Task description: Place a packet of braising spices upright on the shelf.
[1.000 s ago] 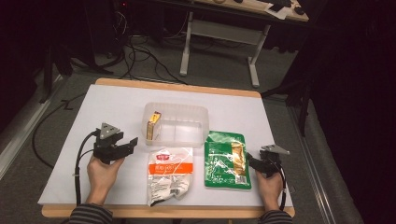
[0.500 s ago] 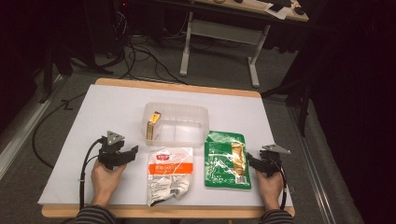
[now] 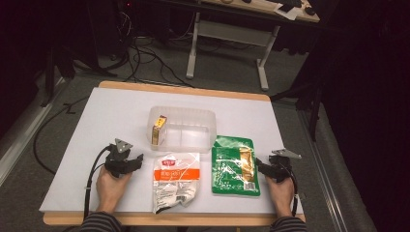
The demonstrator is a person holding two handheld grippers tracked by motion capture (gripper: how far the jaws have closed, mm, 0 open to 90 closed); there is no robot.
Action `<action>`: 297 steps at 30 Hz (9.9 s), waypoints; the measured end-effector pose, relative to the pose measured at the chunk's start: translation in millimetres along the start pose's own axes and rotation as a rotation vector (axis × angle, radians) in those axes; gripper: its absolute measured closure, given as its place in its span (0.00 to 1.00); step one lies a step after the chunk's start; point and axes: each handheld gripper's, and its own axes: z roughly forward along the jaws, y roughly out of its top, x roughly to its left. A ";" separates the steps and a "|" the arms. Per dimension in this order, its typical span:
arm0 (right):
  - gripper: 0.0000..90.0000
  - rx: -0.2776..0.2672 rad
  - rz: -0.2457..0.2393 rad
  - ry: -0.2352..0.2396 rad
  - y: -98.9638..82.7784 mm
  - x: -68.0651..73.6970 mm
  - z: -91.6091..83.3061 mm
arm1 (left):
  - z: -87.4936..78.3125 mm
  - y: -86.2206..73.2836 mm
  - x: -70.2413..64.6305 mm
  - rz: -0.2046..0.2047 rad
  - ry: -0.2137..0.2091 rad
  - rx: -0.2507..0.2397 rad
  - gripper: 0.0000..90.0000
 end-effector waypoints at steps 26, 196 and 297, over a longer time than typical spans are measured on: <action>0.31 0.160 0.075 0.230 17.6 0.2 -20.6 | 0.2 -1.7 0.8 -0.003 -0.004 -0.007 0.43; 1.00 -0.190 -0.148 0.576 129.6 43.3 -123.7 | 0.5 -1.9 0.3 -0.002 -0.001 -0.009 0.43; 0.86 0.154 -0.243 0.415 184.3 133.3 1.6 | 0.3 -2.0 -0.6 0.002 0.007 -0.009 0.42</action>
